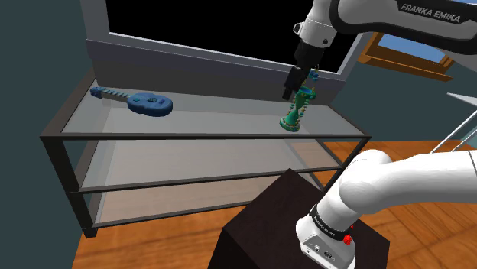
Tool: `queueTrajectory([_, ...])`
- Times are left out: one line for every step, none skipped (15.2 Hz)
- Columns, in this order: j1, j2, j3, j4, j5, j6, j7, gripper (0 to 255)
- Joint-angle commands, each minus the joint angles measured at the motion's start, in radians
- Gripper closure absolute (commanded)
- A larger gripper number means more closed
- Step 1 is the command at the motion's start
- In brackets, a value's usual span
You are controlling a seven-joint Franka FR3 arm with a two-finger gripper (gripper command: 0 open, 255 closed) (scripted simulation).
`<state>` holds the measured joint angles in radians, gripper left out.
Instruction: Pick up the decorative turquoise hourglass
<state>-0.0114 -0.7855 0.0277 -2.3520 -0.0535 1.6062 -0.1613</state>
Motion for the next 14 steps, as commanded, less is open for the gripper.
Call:
queueTrajectory([0.0,0.0,0.0,0.0,0.0,0.0,0.0,0])
queueTrajectory([-0.01,0.011,-0.022,0.019,-0.01,-0.01,-0.018,0])
queueTrajectory([-0.019,0.023,-0.044,0.038,-0.019,-0.02,-0.036,0])
queueTrajectory([-0.028,0.036,-0.066,0.058,-0.028,-0.029,-0.054,0])
queueTrajectory([-0.037,0.05,-0.087,0.08,-0.037,-0.039,-0.072,0])
queueTrajectory([-0.045,0.065,-0.109,0.102,-0.045,-0.049,-0.09,0])
queueTrajectory([-0.053,0.081,-0.13,0.125,-0.052,-0.058,-0.108,0])
queueTrajectory([-0.06,0.098,-0.151,0.149,-0.059,-0.068,-0.126,0])
queueTrajectory([-0.067,0.115,-0.172,0.174,-0.065,-0.077,-0.144,0])
queueTrajectory([-0.074,0.134,-0.193,0.2,-0.071,-0.087,-0.162,0])
queueTrajectory([-0.081,0.154,-0.214,0.227,-0.076,-0.097,-0.181,0])
queueTrajectory([-0.087,0.174,-0.235,0.255,-0.081,-0.106,-0.199,0])
queueTrajectory([-0.092,0.195,-0.256,0.284,-0.085,-0.116,-0.218,0])
queueTrajectory([-0.097,0.217,-0.277,0.313,-0.088,-0.126,-0.237,0])
